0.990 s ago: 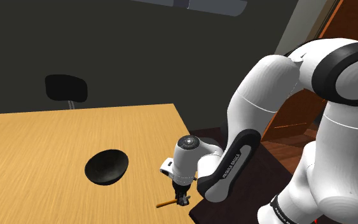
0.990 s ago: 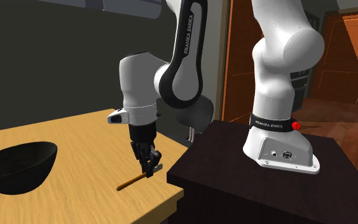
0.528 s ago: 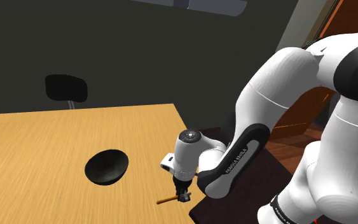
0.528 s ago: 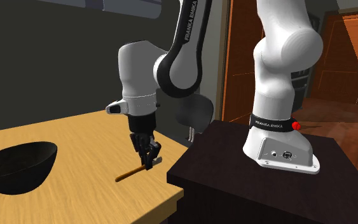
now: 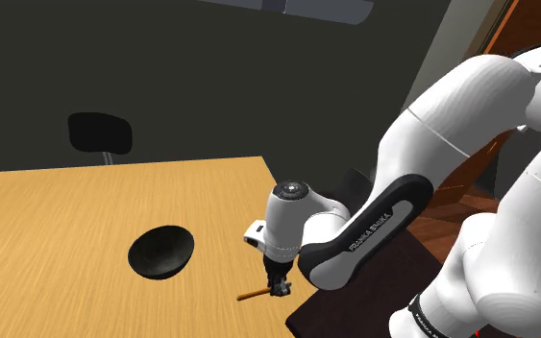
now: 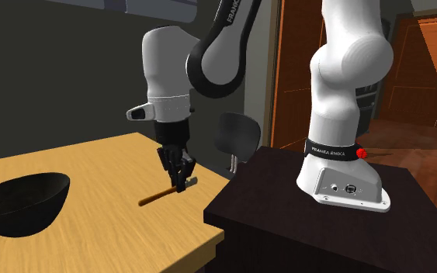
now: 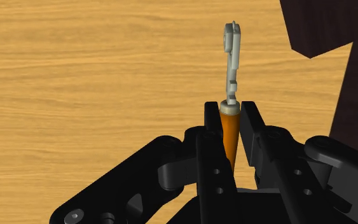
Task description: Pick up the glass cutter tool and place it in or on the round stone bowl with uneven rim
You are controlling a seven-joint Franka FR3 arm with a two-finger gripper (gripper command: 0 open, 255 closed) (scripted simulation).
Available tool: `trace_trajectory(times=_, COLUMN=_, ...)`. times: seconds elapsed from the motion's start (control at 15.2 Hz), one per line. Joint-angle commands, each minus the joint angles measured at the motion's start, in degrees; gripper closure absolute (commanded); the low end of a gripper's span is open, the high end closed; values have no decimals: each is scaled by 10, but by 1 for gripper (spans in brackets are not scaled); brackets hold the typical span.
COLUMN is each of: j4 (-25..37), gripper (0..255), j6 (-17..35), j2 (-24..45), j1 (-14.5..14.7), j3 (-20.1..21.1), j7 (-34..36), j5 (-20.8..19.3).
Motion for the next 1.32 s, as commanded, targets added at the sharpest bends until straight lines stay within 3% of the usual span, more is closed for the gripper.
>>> trace_trajectory(times=0.0, j4=-1, gripper=255, j6=-20, j2=-21, j1=0, j3=4, j7=-9, j5=15)
trace_trajectory(times=1.12, j4=23, gripper=255, j6=-182, j2=-164, j1=11, j3=-2, j7=-51, j5=73)
trace_trajectory(times=1.25, j4=48, gripper=255, j6=-189, j2=-146, j1=7, j3=-1, j7=-46, j5=65)
